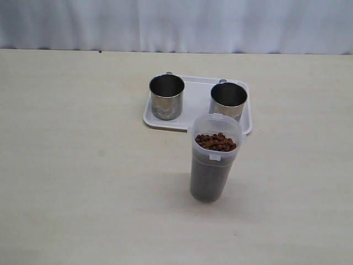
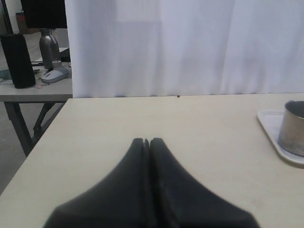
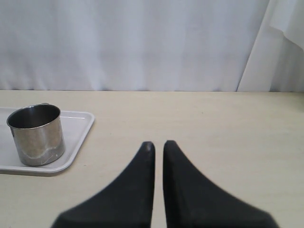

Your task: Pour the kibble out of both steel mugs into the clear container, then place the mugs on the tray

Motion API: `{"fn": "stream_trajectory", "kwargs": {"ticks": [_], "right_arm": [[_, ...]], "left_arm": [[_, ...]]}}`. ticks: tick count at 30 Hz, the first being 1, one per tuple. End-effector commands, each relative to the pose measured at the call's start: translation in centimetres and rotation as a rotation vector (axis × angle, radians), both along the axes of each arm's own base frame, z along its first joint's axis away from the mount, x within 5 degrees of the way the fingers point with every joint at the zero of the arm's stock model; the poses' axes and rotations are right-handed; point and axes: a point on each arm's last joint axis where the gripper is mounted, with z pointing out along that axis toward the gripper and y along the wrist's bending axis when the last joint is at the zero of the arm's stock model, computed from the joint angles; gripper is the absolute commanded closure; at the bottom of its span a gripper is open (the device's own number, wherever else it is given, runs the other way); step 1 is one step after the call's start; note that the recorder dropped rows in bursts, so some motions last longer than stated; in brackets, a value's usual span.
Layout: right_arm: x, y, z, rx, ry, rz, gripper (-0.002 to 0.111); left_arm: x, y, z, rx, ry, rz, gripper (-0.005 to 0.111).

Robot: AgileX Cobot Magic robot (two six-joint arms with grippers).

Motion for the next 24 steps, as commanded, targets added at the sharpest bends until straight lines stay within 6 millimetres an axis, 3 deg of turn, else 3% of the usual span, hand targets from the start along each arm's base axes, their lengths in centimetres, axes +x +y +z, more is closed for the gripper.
{"fn": "stream_trajectory", "kwargs": {"ticks": [1,24], "right_arm": [[-0.03,-0.05,-0.16,-0.003,0.007,-0.009,0.103],[-0.03,-0.05,-0.16,-0.003,0.007,-0.009,0.103]], "left_arm": [[0.00,-0.11,0.13,-0.001,-0.022,-0.015,0.107],[0.00,-0.02,0.13,-0.020,-0.022,0.009,0.107]]}}
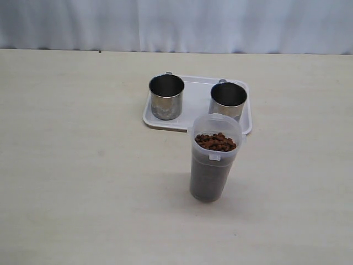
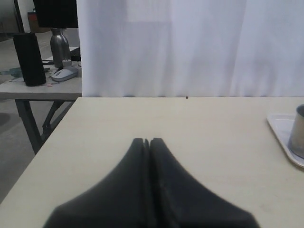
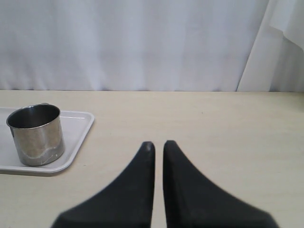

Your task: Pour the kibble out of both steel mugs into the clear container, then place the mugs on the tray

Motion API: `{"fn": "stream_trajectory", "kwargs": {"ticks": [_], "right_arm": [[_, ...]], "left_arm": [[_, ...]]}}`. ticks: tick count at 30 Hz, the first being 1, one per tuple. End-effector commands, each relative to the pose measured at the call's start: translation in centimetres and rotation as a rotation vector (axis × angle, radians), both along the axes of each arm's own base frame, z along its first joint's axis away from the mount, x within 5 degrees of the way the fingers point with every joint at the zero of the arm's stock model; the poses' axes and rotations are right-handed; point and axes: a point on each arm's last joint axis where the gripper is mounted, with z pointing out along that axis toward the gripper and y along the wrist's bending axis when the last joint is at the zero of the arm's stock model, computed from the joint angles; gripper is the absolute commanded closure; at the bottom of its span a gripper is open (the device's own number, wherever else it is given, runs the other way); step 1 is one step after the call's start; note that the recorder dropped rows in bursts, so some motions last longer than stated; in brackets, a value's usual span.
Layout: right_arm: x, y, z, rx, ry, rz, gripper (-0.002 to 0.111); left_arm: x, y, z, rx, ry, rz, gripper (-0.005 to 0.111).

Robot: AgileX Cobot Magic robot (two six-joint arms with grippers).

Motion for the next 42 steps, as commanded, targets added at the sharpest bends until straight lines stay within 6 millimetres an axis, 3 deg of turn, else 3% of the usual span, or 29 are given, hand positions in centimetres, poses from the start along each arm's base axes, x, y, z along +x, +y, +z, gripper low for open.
{"fn": "stream_trajectory", "kwargs": {"ticks": [1,42], "right_arm": [[-0.03,-0.05,-0.16,-0.003,0.007,-0.009,0.103],[-0.11,-0.51,-0.16,0.000,0.007,-0.093,0.103]], "left_arm": [[0.00,-0.24,0.08,-0.006,-0.017,-0.041,0.107],[-0.01,-0.37,0.05,-0.006,-0.013,-0.065,0.107]]}}
